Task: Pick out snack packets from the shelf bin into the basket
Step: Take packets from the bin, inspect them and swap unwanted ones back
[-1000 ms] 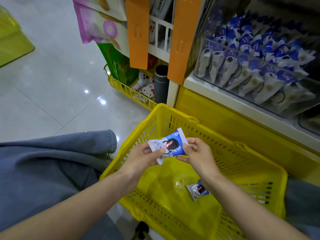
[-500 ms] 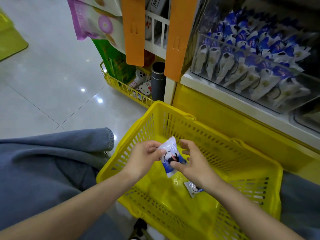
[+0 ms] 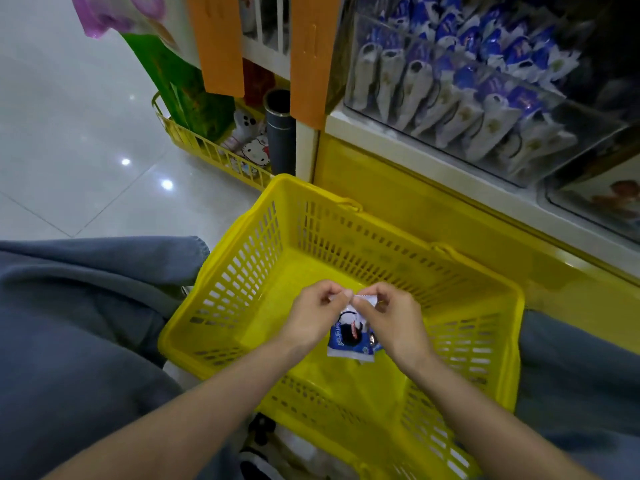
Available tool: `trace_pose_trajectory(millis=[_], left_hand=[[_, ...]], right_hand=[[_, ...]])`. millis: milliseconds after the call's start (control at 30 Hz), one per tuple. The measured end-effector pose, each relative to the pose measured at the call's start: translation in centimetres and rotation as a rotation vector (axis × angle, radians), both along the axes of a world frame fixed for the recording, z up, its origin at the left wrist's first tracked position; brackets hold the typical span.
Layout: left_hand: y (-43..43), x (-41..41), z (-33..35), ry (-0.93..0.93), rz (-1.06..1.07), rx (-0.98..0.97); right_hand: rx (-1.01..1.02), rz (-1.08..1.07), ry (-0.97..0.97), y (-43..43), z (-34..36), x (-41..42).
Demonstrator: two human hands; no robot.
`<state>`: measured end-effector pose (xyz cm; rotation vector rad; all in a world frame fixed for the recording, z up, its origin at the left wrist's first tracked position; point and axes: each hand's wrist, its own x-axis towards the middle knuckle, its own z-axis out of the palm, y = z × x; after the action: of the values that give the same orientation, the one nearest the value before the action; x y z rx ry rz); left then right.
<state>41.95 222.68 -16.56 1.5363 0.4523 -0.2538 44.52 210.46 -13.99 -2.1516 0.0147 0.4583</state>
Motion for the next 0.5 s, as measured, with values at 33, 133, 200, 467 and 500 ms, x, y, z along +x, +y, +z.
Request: trace_pose_trajectory(millis=[33, 133, 200, 467, 500], left_hand=[[-0.3, 0.0, -0.1, 0.003, -0.010, -0.015], [-0.8, 0.0, -0.2, 0.049, -0.014, -0.119], [-1.0, 0.0, -0.1, 0.079, -0.022, -0.172], [-0.2, -1.1, -0.5, 0.234, -0.116, -0.233], [0.1, -1.3, -0.6, 0.229, -0.092, -0.238]], right_hand=[[-0.003, -0.016, -0.012, -0.2, -0.1, -0.3], [-0.040, 0.007, -0.115, -0.8, -0.1, -0.9], [-0.163, 0.088, -0.229, -1.2, 0.0, -1.1], [0.152, -0.252, -0.061, -1.6, -0.6, -0.3], [0.237, -0.318, 0.017, -1.6, -0.9, -0.4]])
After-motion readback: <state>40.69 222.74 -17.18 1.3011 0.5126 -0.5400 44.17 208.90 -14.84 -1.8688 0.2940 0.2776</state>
